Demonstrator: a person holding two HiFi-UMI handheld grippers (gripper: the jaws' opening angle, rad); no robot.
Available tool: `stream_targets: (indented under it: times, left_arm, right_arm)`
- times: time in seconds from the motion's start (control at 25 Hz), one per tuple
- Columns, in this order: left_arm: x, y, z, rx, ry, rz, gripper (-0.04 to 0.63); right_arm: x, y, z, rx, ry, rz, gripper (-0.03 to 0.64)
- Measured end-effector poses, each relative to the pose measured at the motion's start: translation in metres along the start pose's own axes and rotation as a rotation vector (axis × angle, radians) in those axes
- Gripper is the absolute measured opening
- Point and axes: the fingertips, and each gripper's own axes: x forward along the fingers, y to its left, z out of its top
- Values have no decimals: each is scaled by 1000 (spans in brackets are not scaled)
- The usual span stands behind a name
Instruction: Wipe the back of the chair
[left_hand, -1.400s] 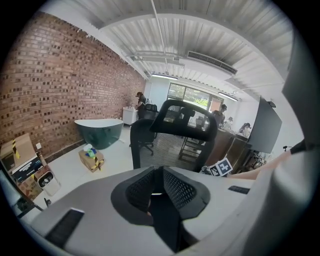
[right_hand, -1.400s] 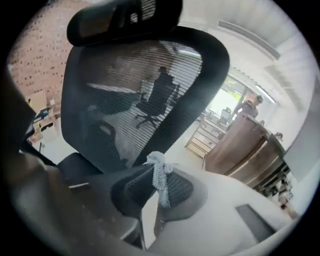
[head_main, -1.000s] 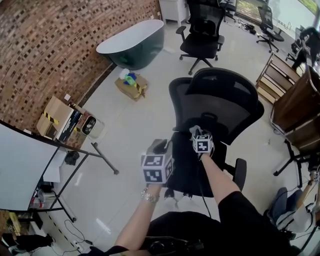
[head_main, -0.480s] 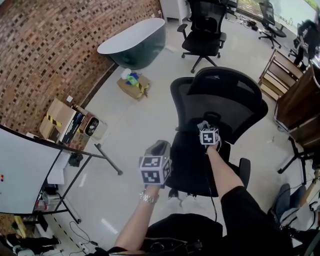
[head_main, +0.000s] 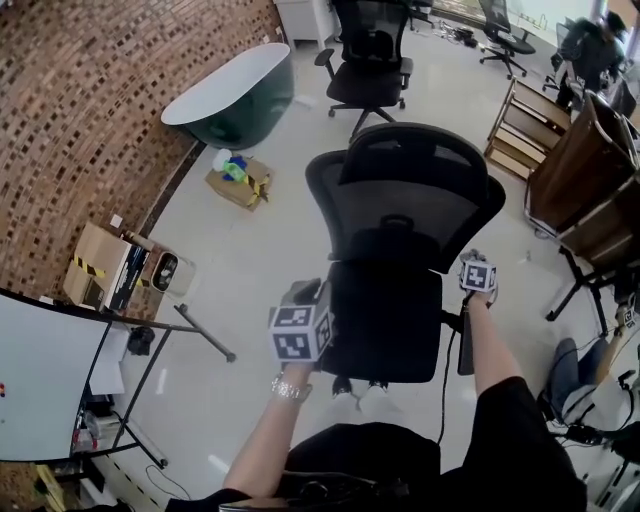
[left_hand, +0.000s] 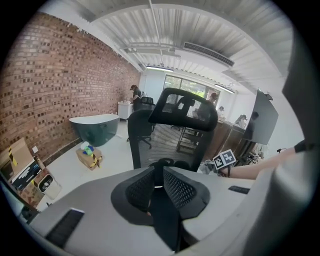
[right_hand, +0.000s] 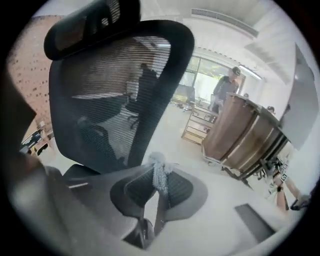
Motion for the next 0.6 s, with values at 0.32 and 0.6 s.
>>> stream_targets:
  times: [0.32, 0.6]
  left_arm:
    - [15, -33, 11, 36, -32, -75, 61]
    - [19, -56, 17, 82, -58, -70, 61]
  right_arm:
    - [-71, 86, 33, 93, -82, 209, 48]
    - [-246, 227, 73, 52, -180, 496, 48]
